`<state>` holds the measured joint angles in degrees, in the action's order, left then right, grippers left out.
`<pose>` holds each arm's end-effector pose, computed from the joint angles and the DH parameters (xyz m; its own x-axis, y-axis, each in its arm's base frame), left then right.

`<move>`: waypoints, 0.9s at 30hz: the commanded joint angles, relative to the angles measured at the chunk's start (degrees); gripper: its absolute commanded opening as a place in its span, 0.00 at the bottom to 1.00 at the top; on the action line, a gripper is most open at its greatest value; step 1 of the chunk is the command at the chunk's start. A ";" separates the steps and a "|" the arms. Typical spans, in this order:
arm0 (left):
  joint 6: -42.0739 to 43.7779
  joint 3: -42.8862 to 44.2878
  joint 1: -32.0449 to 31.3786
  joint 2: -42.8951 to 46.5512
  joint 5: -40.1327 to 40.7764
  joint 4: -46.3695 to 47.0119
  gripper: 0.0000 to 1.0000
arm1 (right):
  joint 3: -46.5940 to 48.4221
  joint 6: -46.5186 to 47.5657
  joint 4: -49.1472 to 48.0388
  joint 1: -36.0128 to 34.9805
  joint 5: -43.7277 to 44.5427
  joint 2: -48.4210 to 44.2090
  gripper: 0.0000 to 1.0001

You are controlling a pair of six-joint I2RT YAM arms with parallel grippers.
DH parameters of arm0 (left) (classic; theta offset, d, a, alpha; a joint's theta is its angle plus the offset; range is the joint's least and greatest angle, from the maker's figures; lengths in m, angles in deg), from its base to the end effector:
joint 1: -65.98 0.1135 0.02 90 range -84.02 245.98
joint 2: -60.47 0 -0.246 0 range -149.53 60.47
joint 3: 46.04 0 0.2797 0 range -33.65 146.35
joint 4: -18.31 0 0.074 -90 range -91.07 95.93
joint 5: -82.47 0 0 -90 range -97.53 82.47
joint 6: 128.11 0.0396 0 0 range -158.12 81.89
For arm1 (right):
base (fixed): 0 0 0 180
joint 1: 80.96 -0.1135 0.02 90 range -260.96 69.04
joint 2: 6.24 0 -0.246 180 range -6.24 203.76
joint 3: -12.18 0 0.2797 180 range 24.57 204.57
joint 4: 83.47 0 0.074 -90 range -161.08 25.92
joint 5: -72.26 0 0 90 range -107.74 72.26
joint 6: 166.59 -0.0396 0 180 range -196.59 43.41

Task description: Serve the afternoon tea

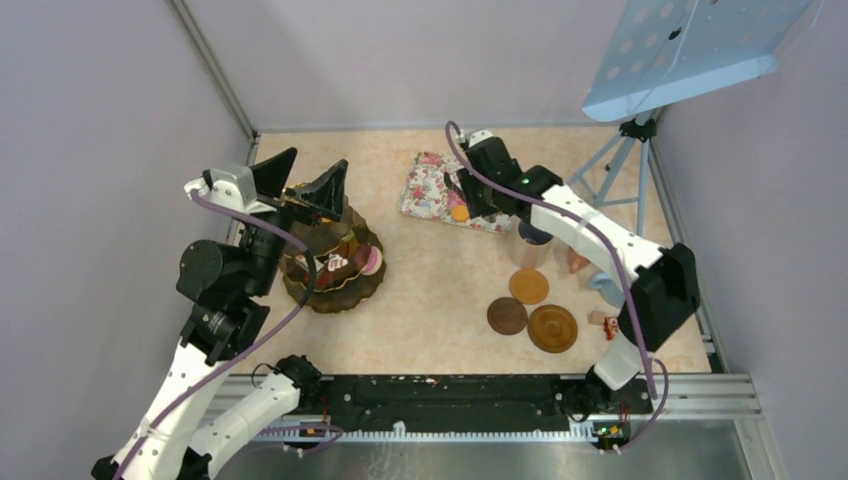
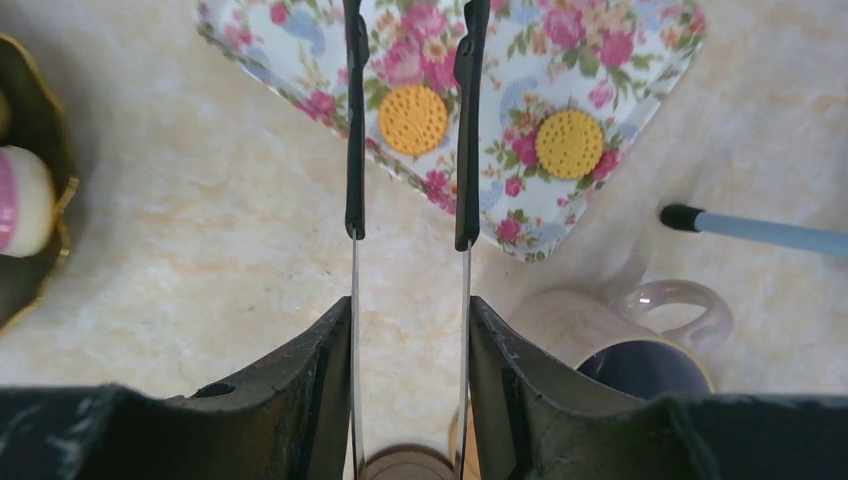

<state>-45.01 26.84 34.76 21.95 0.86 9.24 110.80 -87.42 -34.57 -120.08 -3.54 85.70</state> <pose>0.1405 -0.0784 0.4729 0.3146 -0.3297 -0.8901 0.4410 0.8812 -0.1705 0.3082 0.2381 0.3164 -0.6005 -0.2536 -0.7584 -0.3644 0.9310 -0.0228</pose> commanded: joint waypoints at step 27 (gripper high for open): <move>1.99 -3.01 -0.23 2.19 1.24 3.54 0.99 | 5.77 -2.28 6.19 -0.78 -0.18 12.04 0.46</move>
<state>-43.87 24.18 34.76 23.61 1.97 9.87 113.40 -89.28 -27.07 -120.23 -3.15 96.94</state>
